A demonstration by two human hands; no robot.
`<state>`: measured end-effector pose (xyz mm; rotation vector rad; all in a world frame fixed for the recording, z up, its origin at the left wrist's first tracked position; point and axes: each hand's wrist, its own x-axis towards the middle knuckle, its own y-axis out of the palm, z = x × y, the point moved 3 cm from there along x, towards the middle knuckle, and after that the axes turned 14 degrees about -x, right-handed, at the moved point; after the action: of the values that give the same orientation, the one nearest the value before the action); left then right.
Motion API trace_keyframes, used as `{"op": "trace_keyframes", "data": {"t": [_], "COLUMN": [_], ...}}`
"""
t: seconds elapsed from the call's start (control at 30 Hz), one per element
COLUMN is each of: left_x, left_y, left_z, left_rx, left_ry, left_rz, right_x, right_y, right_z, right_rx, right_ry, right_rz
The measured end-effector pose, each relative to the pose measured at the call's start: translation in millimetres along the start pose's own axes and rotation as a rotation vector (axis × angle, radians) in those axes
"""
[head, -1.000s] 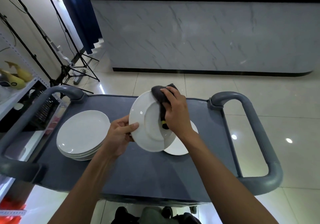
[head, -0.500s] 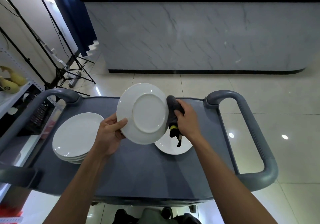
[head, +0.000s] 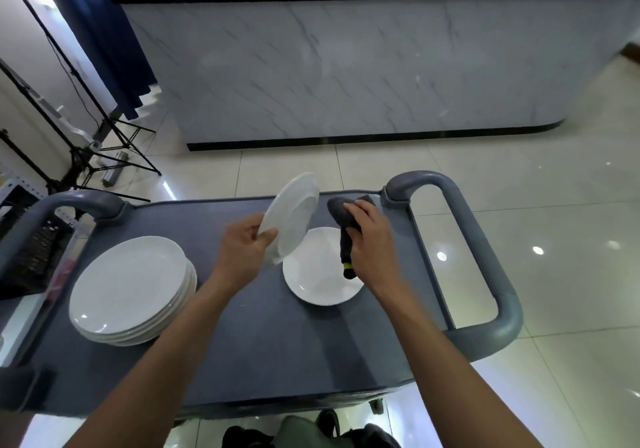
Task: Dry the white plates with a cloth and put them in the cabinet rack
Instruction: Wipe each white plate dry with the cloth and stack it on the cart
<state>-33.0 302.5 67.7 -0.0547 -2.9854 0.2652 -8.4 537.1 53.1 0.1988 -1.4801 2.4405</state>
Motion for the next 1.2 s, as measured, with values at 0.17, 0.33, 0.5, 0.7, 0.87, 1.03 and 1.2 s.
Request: {"op": "trace_keyframes", "data": {"t": [0.17,0.33,0.5,0.7,0.87,1.03,1.2], "left_x": [6.9,3.5,-6.0,-13.6,-25.8,-47.4,-54.7], "left_y": [32.5,58.3,77.9,91.7,98.7,101.4,99.7], "left_z": [-2.7,14.7,20.0,37.4,49.7,71.2,94.3], "left_rx": [0.293,0.588,0.722,0.798,0.748,0.780,0.830], "left_ry": [0.110,0.105,0.276,0.324,0.387,0.367,0.314], "left_rz": [0.178,0.253,0.274,0.322,0.429,0.568,0.668], "right_x": [-11.3,-23.9,-37.1,-47.4,-53.3,-61.5,-71.8], "right_y": [-8.1,-14.6,-17.5,-14.8,-9.7,-1.1,8.7], "right_z": [-16.0,-30.5,-37.0,-39.7,-41.2,-41.6,-44.0], "right_rx": [-0.039,-0.120,-0.210,-0.247,-0.225,-0.220,-0.211], "right_ry": [0.046,0.053,0.056,0.064,0.082,0.082,0.093], "right_rz": [-0.055,-0.083,-0.097,-0.064,-0.046,-0.037,-0.015]}}
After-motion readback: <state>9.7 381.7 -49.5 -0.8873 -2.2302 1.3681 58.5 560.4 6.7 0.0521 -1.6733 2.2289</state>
